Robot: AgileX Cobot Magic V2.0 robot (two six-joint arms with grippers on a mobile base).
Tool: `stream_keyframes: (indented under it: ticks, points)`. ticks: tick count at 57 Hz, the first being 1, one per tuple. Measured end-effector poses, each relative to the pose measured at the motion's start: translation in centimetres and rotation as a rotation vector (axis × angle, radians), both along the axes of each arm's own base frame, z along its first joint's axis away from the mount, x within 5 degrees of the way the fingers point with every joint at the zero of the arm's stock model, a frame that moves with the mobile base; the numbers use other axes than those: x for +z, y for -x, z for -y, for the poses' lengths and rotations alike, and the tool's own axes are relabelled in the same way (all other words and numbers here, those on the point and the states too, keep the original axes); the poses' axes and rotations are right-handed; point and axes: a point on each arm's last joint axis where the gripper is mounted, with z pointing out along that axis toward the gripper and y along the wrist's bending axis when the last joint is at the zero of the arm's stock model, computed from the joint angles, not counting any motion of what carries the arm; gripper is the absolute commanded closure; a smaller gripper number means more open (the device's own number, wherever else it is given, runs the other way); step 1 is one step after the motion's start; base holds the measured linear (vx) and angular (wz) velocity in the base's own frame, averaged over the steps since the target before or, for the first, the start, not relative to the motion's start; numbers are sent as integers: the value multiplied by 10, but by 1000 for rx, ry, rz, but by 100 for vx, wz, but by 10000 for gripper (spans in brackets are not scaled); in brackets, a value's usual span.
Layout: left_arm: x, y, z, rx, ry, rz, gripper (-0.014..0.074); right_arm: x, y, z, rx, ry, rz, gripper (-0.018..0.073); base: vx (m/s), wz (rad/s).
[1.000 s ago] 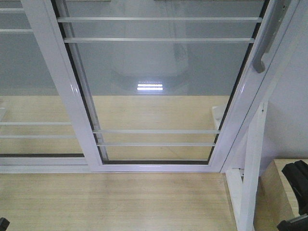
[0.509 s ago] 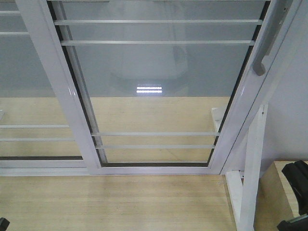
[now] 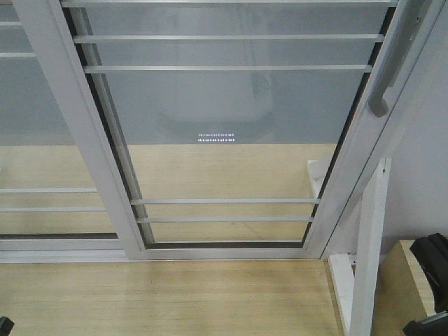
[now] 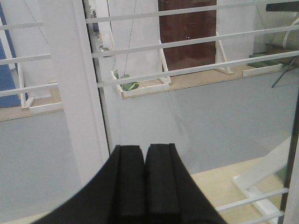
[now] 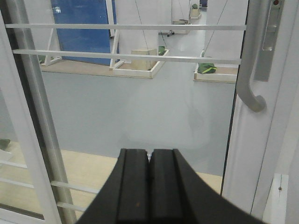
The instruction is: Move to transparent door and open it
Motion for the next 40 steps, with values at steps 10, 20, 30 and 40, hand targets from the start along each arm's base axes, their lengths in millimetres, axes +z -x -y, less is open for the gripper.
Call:
stream_keyframes:
  ticks: [10, 20, 30, 40]
  points:
    - [0, 0, 0, 0, 0, 0, 603, 0, 0, 0, 0, 0, 0, 559, 6, -1]
    - [0, 0, 0, 0, 0, -1, 603, -1, 0, 0, 0, 0, -4, 559, 0, 0]
    - [0, 0, 0, 0, 0, -2, 603, -1, 0, 0, 0, 0, -3, 559, 0, 0]
    - [0, 0, 0, 0, 0, -1, 603, -1, 0, 0, 0, 0, -3, 559, 0, 0]
